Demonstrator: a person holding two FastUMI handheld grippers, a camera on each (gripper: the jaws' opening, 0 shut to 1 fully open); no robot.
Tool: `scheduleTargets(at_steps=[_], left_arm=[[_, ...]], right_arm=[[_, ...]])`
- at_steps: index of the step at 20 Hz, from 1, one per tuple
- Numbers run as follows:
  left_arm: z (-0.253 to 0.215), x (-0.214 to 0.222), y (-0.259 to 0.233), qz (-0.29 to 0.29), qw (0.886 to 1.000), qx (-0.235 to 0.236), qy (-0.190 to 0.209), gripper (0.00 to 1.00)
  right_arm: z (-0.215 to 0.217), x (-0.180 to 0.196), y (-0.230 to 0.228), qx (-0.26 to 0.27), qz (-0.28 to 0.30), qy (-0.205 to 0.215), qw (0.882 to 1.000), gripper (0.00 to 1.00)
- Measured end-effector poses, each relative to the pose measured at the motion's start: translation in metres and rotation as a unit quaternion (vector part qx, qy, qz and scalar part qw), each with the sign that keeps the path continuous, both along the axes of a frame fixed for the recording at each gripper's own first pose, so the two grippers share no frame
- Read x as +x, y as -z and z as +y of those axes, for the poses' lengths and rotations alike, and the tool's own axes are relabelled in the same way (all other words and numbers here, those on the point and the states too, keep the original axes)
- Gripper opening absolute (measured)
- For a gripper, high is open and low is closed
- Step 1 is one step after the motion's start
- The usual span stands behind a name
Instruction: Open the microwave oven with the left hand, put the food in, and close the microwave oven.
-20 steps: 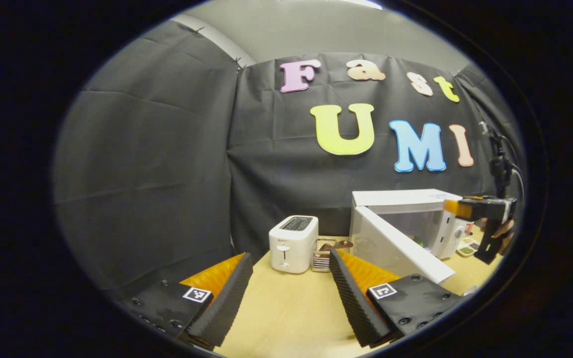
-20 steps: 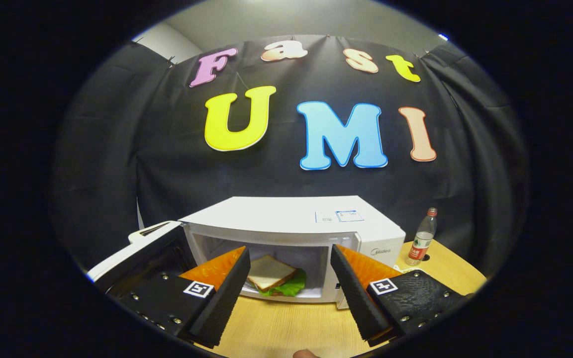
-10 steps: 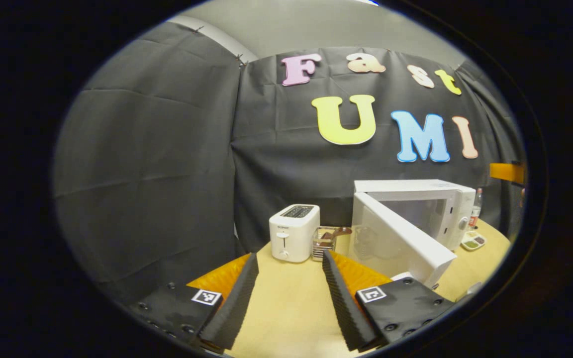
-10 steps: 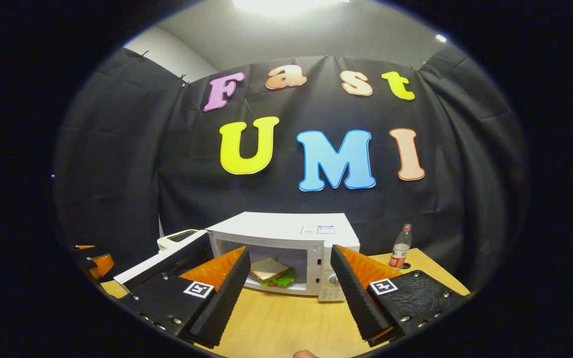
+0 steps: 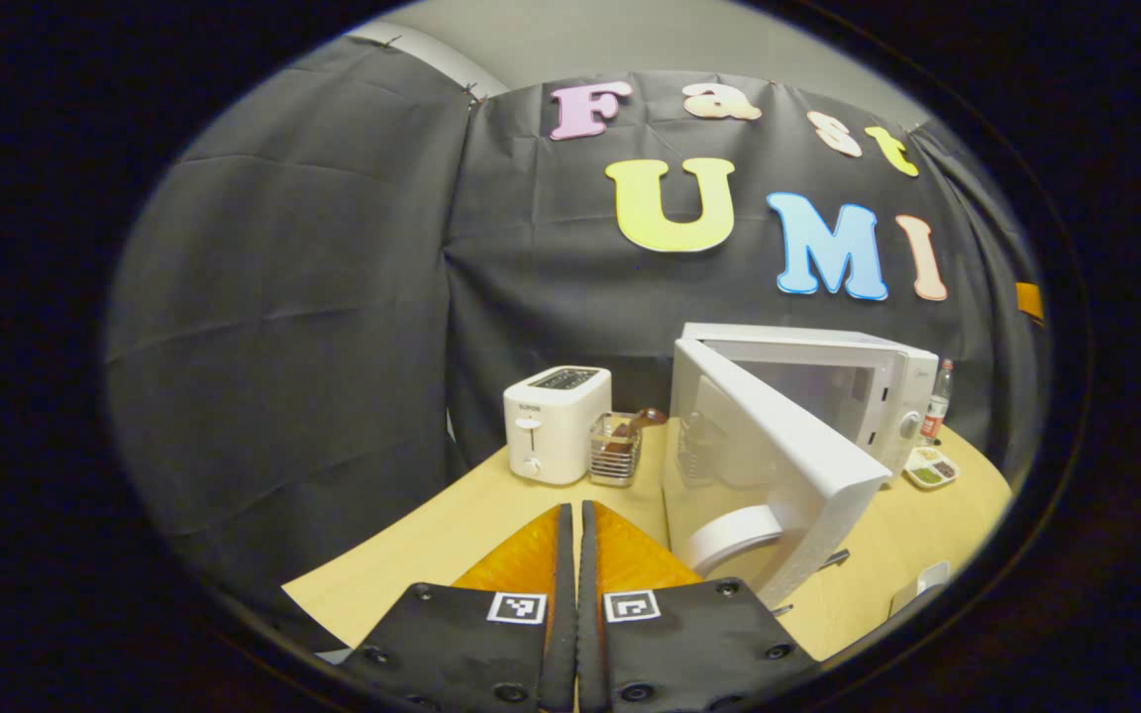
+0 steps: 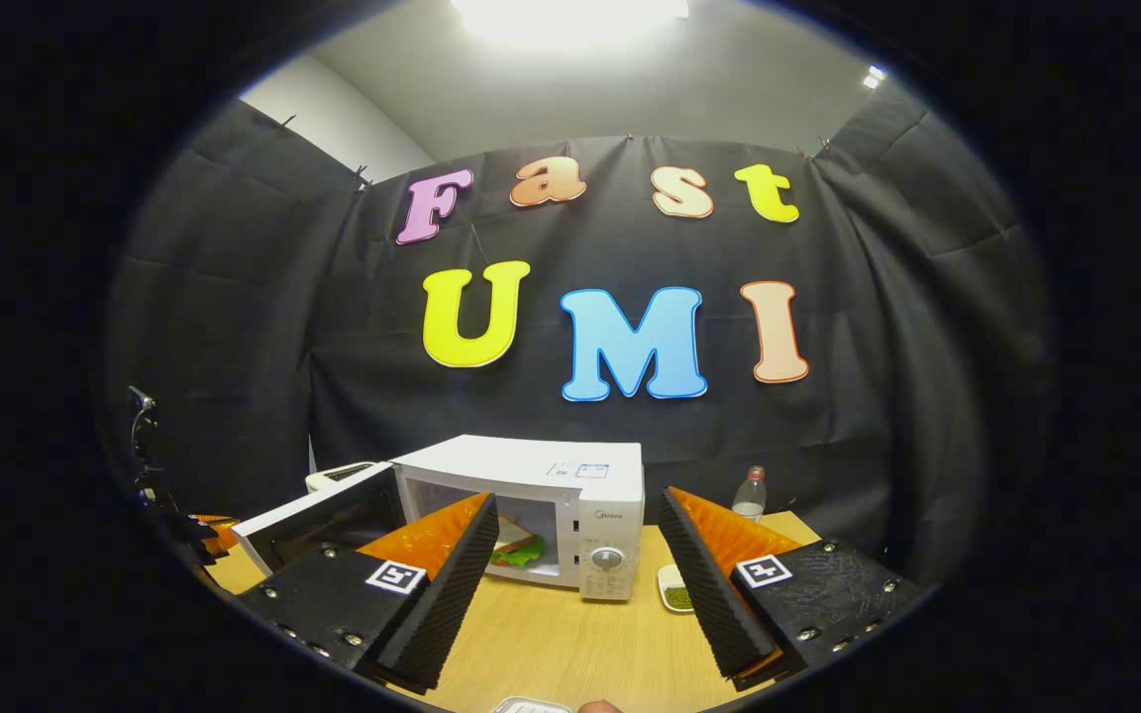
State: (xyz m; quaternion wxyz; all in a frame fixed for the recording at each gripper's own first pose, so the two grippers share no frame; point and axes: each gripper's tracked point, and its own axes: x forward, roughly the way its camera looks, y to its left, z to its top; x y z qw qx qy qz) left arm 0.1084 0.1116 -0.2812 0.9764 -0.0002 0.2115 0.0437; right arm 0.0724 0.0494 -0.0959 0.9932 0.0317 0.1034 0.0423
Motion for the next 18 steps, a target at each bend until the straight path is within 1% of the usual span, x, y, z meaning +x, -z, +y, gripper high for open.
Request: scheduleTargets(at_steps=[1,2,3,7,8,9,10,13,16,17,18], left_arm=[[-0.007,-0.001,0.001,0.002,1.0,0.0,0.005,0.07],[-0.014,-0.004,0.002,0.005,1.0,0.002,0.01,0.1],[-0.016,-0.01,-0.003,0.005,1.0,0.009,0.009,0.1],[-0.044,-0.013,0.002,0.015,0.999,0.003,0.028,0.1],[-0.052,-0.015,0.0,0.016,0.999,0.005,0.034,0.07],[-0.061,-0.016,-0.001,0.018,0.999,0.007,0.041,0.07],[-0.07,-0.015,-0.001,0.017,0.999,0.008,0.05,0.1],[-0.098,-0.009,-0.001,0.019,0.997,0.009,0.073,0.1],[-0.127,-0.001,-0.001,0.022,0.995,-0.003,0.098,0.1],[-0.137,0.002,-0.001,0.02,0.994,-0.005,0.108,0.07],[-0.146,0.008,-0.001,0.019,0.993,-0.007,0.12,0.07]], right_arm=[[-0.006,-0.004,0.0,-0.003,0.0,0.0,1.0,0.98],[-0.012,-0.008,-0.001,-0.006,0.0,0.0,1.0,0.98],[-0.019,-0.012,-0.002,-0.009,0.0,0.001,1.0,0.98],[-0.041,-0.029,-0.001,-0.012,0.0,0.005,1.0,0.98],[-0.047,-0.033,-0.001,-0.011,0.0,0.007,1.0,0.98],[-0.052,-0.036,0.0,-0.011,0.001,0.009,1.0,0.98],[-0.056,-0.042,0.001,-0.011,0.001,0.01,1.0,0.98],[-0.065,-0.05,0.004,-0.014,0.007,0.008,1.0,0.98],[-0.073,-0.055,0.006,-0.023,0.011,0.011,1.0,0.98],[-0.075,-0.054,0.006,-0.025,0.011,0.014,1.0,0.98],[-0.076,-0.052,0.007,-0.027,0.01,0.018,0.999,0.98]])
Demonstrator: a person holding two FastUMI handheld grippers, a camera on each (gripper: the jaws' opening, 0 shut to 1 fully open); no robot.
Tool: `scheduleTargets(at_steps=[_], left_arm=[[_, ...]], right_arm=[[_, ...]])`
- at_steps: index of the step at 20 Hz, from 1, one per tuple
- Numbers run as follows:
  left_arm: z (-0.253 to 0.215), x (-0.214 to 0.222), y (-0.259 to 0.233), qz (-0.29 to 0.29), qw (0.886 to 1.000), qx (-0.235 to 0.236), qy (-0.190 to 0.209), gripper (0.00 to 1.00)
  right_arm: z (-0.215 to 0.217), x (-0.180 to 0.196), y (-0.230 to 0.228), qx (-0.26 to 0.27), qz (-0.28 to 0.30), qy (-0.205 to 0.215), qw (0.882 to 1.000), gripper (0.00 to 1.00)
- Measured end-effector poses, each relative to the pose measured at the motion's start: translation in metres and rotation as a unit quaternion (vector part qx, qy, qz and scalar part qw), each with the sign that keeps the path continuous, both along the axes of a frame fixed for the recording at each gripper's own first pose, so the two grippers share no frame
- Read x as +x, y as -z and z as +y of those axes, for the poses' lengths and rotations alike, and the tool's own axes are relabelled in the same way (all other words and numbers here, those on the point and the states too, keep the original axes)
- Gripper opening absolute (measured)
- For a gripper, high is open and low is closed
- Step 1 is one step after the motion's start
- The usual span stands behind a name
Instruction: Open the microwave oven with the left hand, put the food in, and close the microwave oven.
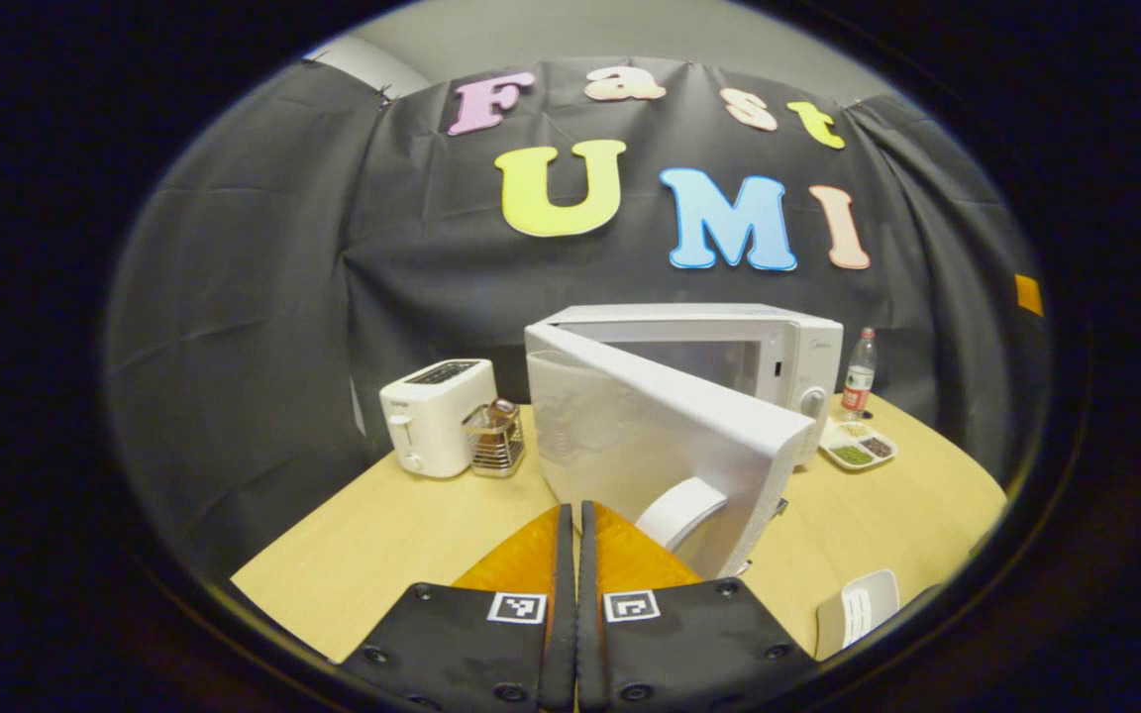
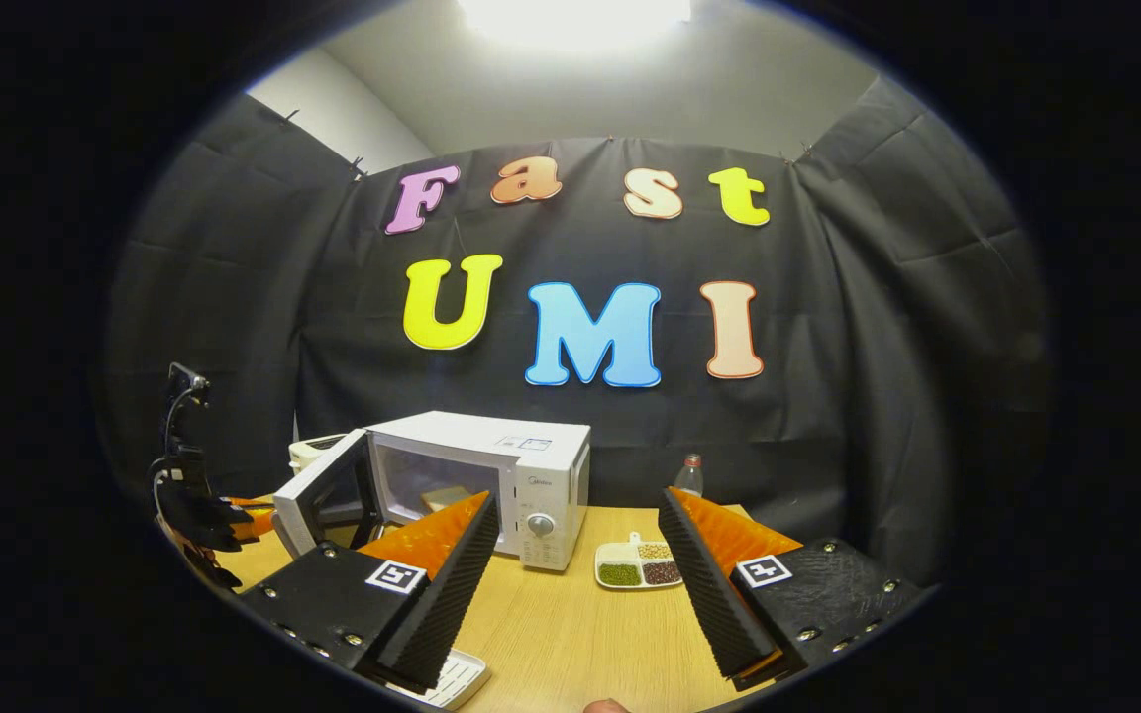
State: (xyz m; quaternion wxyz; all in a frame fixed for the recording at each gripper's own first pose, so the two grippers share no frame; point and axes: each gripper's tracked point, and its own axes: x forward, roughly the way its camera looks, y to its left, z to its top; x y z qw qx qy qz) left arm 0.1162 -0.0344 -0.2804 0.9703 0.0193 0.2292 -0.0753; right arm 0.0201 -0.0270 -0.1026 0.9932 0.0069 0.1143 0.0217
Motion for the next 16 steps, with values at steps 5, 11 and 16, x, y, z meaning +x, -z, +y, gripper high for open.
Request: scheduleTargets(at_steps=[5,11,16], left_arm=[[-0.037,0.028,0.004,0.002,0.999,-0.014,0.052,0.07],[-0.071,0.067,0.005,-0.004,0.994,-0.021,0.107,0.07],[-0.099,0.102,0.01,-0.008,0.99,-0.034,0.14,0.07]], right_arm=[[-0.004,0.01,0.0,-0.012,0.003,0.018,1.0,0.98],[-0.006,0.026,0.006,-0.016,0.009,0.053,0.998,0.98],[-0.016,0.028,0.011,-0.026,0.02,0.093,0.995,0.98]])
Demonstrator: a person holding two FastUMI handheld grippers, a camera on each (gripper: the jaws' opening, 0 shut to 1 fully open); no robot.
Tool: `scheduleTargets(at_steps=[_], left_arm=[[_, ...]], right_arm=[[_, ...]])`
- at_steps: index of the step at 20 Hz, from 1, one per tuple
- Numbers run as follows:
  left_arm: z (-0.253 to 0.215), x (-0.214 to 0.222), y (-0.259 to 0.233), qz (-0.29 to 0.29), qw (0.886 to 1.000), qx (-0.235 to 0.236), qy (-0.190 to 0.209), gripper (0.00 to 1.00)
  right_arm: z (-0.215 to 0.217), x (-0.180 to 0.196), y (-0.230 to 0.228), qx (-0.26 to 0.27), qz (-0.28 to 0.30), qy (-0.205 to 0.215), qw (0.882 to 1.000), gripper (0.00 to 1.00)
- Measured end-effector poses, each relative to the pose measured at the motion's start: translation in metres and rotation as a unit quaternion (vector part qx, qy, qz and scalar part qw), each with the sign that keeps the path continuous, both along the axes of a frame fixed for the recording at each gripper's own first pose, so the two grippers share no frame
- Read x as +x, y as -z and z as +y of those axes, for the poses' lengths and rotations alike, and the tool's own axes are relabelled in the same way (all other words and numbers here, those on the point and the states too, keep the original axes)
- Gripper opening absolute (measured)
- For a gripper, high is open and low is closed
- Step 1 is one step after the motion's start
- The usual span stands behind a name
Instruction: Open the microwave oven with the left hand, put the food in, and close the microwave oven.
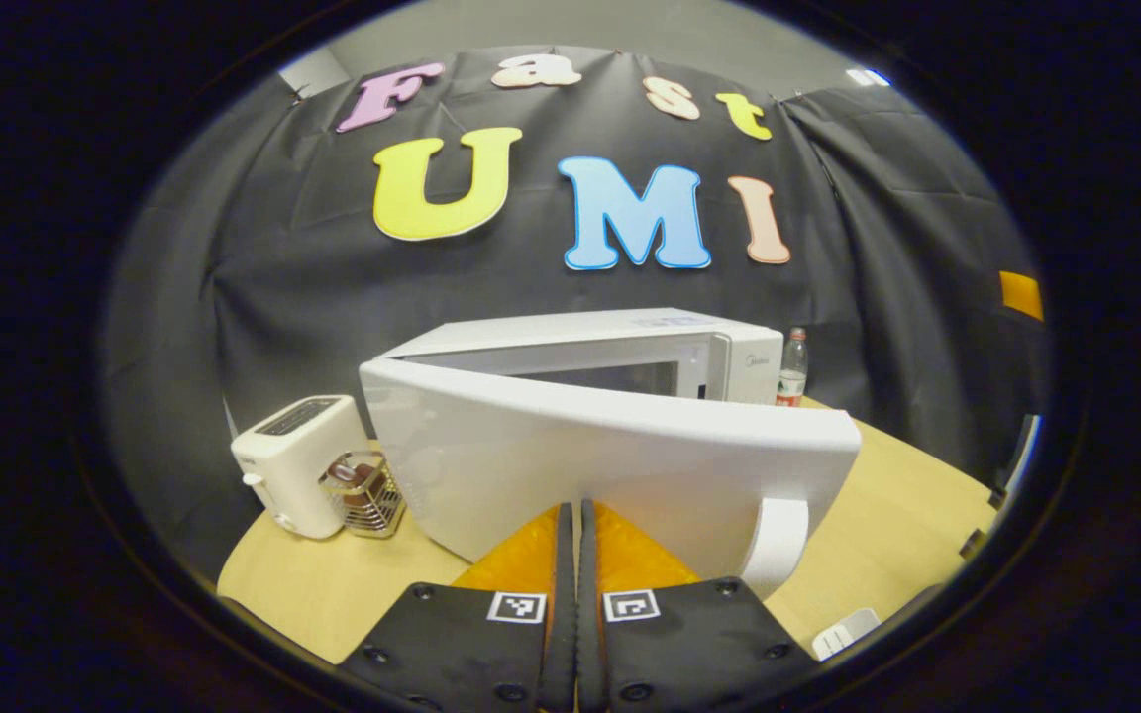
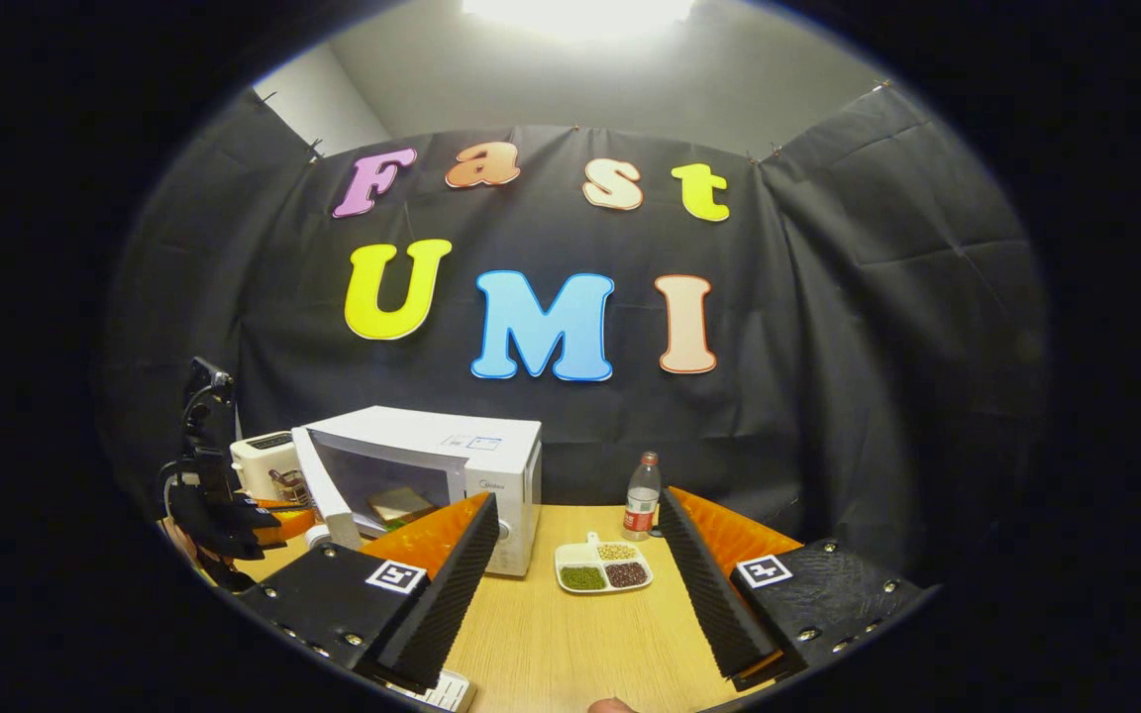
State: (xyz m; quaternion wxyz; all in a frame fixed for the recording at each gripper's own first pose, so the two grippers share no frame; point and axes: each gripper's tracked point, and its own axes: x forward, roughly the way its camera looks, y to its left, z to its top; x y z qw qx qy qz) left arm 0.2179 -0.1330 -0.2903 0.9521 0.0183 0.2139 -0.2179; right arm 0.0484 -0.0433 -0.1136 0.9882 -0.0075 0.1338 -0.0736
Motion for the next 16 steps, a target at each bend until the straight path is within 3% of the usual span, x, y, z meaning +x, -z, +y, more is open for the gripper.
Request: scheduleTargets(at_steps=[10,16], left_arm=[[-0.049,0.06,0.013,-0.003,0.999,-0.024,0.044,0.07],[-0.063,0.092,0.017,-0.013,0.999,-0.025,0.047,0.07]], right_arm=[[-0.014,0.007,0.011,-0.021,0.021,0.06,0.998,0.98],[-0.017,0.01,0.019,-0.02,0.031,0.084,0.996,0.98]])
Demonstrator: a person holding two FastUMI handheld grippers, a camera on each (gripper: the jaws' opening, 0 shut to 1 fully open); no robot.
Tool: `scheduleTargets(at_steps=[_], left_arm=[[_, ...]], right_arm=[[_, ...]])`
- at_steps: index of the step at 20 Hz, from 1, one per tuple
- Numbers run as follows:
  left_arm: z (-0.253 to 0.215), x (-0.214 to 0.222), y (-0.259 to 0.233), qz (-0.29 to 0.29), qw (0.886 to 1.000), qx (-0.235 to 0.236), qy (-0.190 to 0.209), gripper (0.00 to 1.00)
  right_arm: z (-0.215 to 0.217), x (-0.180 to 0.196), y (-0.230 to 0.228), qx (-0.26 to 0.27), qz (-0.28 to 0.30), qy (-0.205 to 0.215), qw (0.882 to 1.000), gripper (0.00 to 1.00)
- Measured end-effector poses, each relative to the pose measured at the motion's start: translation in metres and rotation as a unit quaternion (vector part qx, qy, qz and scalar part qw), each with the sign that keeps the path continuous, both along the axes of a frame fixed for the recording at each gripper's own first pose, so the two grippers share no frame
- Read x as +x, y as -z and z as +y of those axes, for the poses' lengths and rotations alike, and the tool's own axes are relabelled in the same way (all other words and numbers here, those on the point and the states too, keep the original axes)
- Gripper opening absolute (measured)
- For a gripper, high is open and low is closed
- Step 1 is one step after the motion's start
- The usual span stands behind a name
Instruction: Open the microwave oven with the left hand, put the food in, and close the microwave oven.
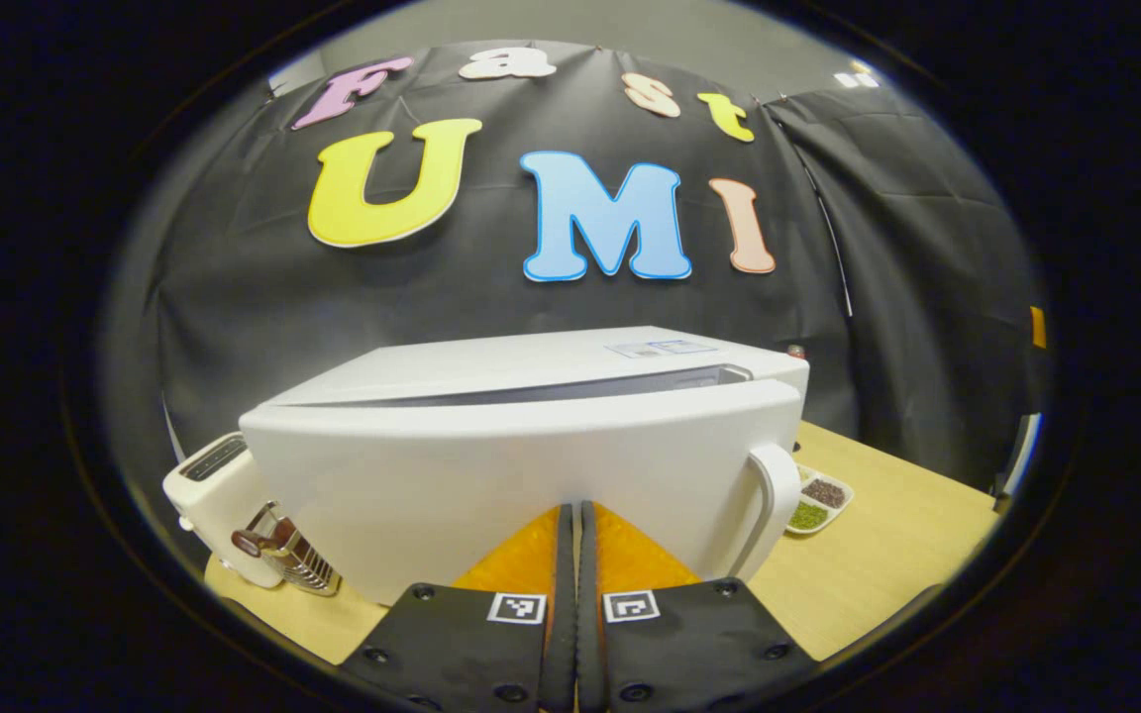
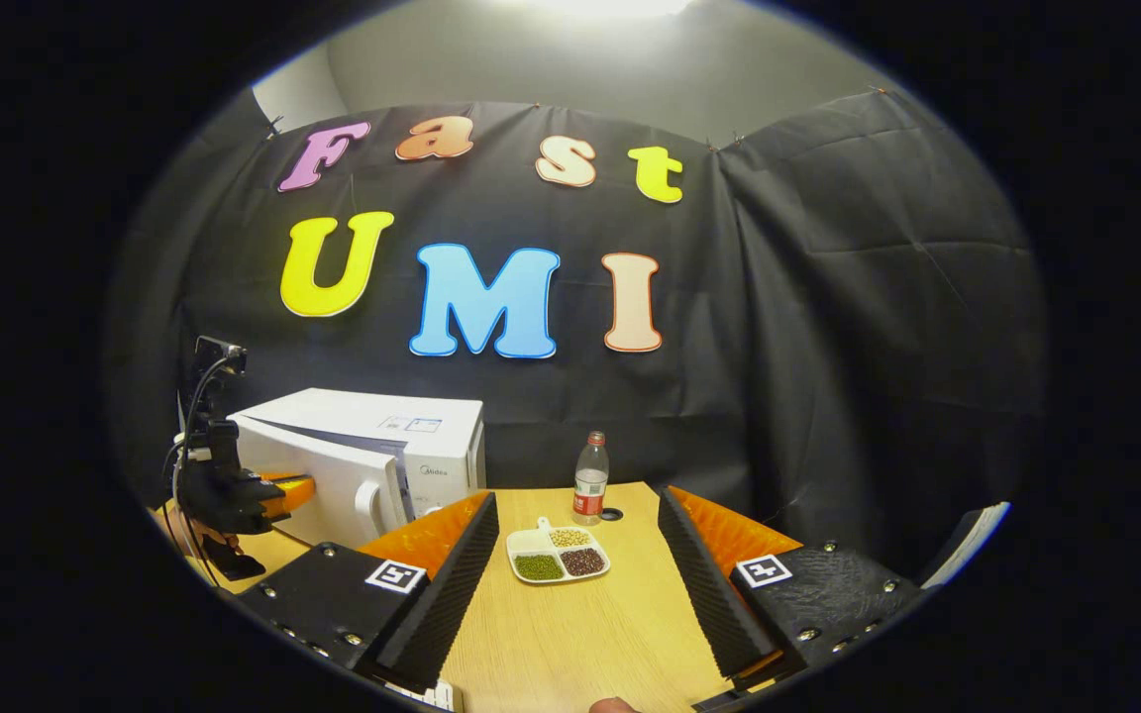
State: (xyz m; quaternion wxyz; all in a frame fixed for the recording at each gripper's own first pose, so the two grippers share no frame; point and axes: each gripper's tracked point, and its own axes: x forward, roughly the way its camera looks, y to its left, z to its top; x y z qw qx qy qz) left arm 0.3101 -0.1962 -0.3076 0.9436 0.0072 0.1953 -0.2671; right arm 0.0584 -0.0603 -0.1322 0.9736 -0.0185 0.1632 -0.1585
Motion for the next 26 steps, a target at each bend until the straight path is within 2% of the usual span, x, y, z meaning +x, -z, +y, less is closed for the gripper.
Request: scheduleTargets(at_steps=[1,6,8,9,10,11,13,15,18,19,22,26], left_arm=[[-0.002,0.004,0.001,0.001,1.0,-0.003,0.0,0.1],[-0.004,0.015,0.004,0.002,1.0,-0.021,-0.01,0.07],[-0.001,0.016,0.002,-0.003,1.0,-0.025,-0.016,0.1],[-0.001,0.017,0.004,-0.003,1.0,-0.024,-0.018,0.07],[-0.001,0.018,0.005,-0.004,0.999,-0.026,-0.019,0.1],[-0.001,0.018,0.003,-0.006,0.999,-0.03,-0.021,0.07],[-0.002,0.021,0.004,-0.013,0.999,-0.03,-0.021,0.07],[-0.011,0.018,0.012,0.008,0.999,-0.031,-0.012,0.1],[-0.015,0.016,0.008,-0.012,1.0,0.002,-0.011,0.07],[-0.017,0.012,-0.001,-0.017,1.0,-0.005,-0.008,0.1],[-0.015,-0.001,-0.036,-0.038,0.999,-0.016,-0.015,0.07],[-0.008,-0.032,-0.089,-0.064,0.996,-0.032,-0.048,0.07]], right_arm=[[-0.001,0.001,0.001,0.0,0.001,0.003,1.0,0.98],[0.004,0.004,0.009,-0.009,0.014,0.01,1.0,0.98],[0.007,0.007,0.011,-0.012,0.018,0.006,1.0,0.98],[0.008,0.009,0.01,-0.014,0.019,0.006,1.0,0.98],[0.011,0.011,0.012,-0.014,0.018,0.005,1.0,0.98],[0.014,0.014,0.012,-0.014,0.018,0.003,1.0,0.98],[0.021,0.016,0.015,-0.015,0.021,-0.004,1.0,0.98],[0.026,0.017,0.015,-0.017,0.022,-0.013,1.0,0.98],[0.033,0.015,0.013,-0.015,0.018,-0.025,0.999,0.98],[0.034,0.014,0.011,-0.016,0.017,-0.031,0.999,0.97],[0.029,0.013,0.004,-0.011,0.004,-0.042,0.999,0.96],[0.015,0.009,-0.008,0.004,-0.017,-0.073,0.997,0.96]])
